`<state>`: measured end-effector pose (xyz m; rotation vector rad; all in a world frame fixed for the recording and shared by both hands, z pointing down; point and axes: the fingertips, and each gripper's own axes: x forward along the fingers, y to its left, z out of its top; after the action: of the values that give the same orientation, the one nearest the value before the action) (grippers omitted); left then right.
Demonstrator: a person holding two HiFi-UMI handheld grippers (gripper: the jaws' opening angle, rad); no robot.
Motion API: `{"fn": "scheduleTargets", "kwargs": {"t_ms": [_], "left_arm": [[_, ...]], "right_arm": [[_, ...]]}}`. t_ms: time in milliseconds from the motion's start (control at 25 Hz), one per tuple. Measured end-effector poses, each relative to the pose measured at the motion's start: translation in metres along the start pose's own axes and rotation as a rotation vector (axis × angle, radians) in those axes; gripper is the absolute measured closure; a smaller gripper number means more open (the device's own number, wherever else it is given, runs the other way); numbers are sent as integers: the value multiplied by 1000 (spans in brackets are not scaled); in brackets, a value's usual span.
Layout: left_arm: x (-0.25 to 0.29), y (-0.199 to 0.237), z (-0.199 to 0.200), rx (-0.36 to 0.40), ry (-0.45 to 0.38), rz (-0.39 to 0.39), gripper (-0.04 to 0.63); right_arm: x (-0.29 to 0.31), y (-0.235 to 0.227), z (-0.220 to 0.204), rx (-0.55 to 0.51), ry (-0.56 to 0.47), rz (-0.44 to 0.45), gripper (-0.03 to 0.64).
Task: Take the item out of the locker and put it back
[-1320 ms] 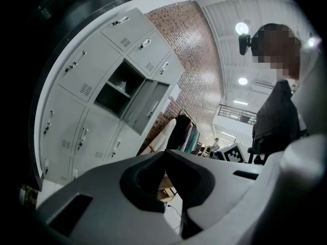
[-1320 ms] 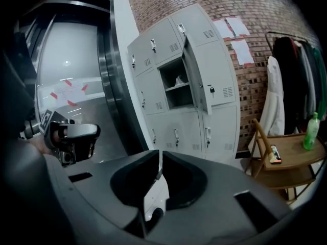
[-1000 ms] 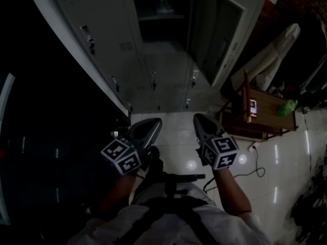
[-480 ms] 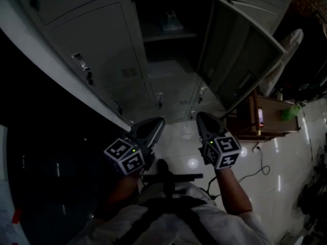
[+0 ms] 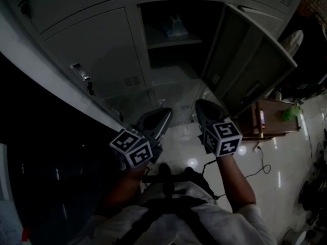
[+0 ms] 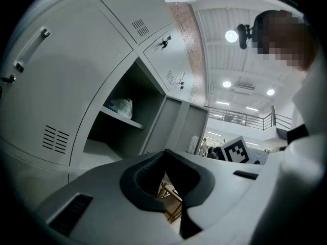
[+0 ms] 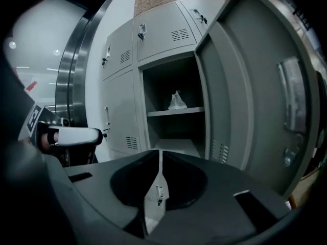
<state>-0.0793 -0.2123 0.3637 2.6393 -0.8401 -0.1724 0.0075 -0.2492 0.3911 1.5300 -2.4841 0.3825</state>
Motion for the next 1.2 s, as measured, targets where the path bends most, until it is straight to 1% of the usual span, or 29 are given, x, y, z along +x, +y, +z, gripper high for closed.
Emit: {"fn": "scheduleTargets", "kwargs": {"t_ms": [80,200,280,400,480,560,760,800,960,1040,1120,1200], "left_arm": [[8,3,4,3,-7,11,598],[21,12,15,20,-30,52,598],[28,15,22,29,-46,79,598],[38,18,33,47,-60,100,598],[45,22,43,57,-79,115,598],[52,27,53,66,-96,127,598],[70,31,68,88,-104,130,598],[73,31,71,93,-104,129,598],[82,36,74,103,-83,147,598],[85,40,77,102,-83,158,598],[87,43,81,94,-92,168,598],[90,46,86,84,-102,176,598]], "right_arm": [[10,-7,10,-24,-5,5,586],[28,-16,33,-69,-25,21,582],[40,-20,50,-92,-35,31,551],[56,-27,79,-102,-63,41,548],[68,-32,96,-104,-79,40,521],[80,-35,111,-116,-93,34,506],[108,-45,141,-119,-124,14,462],[114,-46,147,-118,-129,14,462],[140,-53,175,-121,-150,3,429],[157,-59,189,-125,-151,-17,389],[173,-65,200,-141,-137,-45,378],[187,-64,211,-163,-125,-54,370]]}}
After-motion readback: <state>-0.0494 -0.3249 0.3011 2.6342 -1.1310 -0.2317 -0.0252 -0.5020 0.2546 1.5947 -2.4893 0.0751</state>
